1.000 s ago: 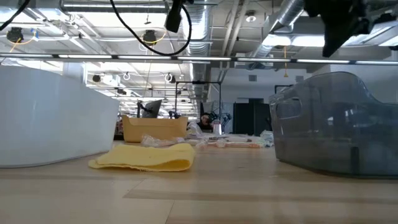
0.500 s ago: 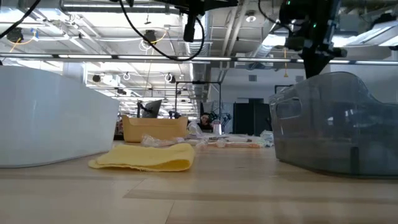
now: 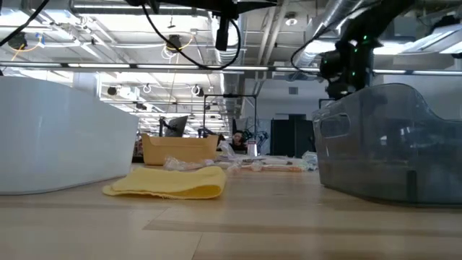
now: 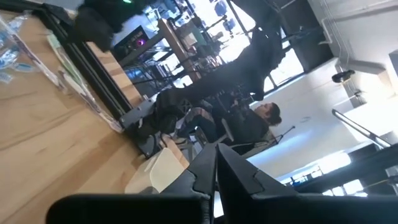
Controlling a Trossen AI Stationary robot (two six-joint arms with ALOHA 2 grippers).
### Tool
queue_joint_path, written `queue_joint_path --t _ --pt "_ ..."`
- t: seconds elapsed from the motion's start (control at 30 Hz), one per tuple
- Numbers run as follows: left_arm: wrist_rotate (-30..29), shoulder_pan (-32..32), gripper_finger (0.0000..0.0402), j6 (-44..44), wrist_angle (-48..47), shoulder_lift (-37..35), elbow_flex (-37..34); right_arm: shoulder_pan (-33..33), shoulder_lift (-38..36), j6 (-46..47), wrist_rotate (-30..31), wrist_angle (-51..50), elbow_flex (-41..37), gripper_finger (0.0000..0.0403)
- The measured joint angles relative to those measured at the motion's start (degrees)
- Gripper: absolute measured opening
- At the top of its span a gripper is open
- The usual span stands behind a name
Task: Pick & Place Toothbrushes
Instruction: Put the purple toothbrush into the right white bin
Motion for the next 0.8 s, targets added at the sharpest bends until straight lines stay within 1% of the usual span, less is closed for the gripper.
queue_joint_path --t 0.07,0.17,0.4,0.63,0.8 --pt "0.5 0.0 0.0008 0.1 0.0 0.0 0.0 -1.5 1.8 -0.2 -0.8 1.8 0.0 0.0006" --pt "1.4 0.0 0.0008 0.1 0.1 0.0 0.0 -3.0 4.3 -1.1 -0.8 2.6 0.0 0.0024" --pt "1.9 0.1 0.0008 0.5 0.2 0.0 0.0 -4.4 9.7 -2.6 -0.8 4.5 0.0 0.0096" --pt "2.4 1.3 0.0008 0.5 0.2 0.0 0.0 -4.5 13.5 0.3 -0.4 8.5 0.0 0.0163" --pt "2.6 1.3 0.0008 0.5 0.1 0.0 0.0 -4.7 15.8 1.2 -0.3 9.8 0.0 0.0186"
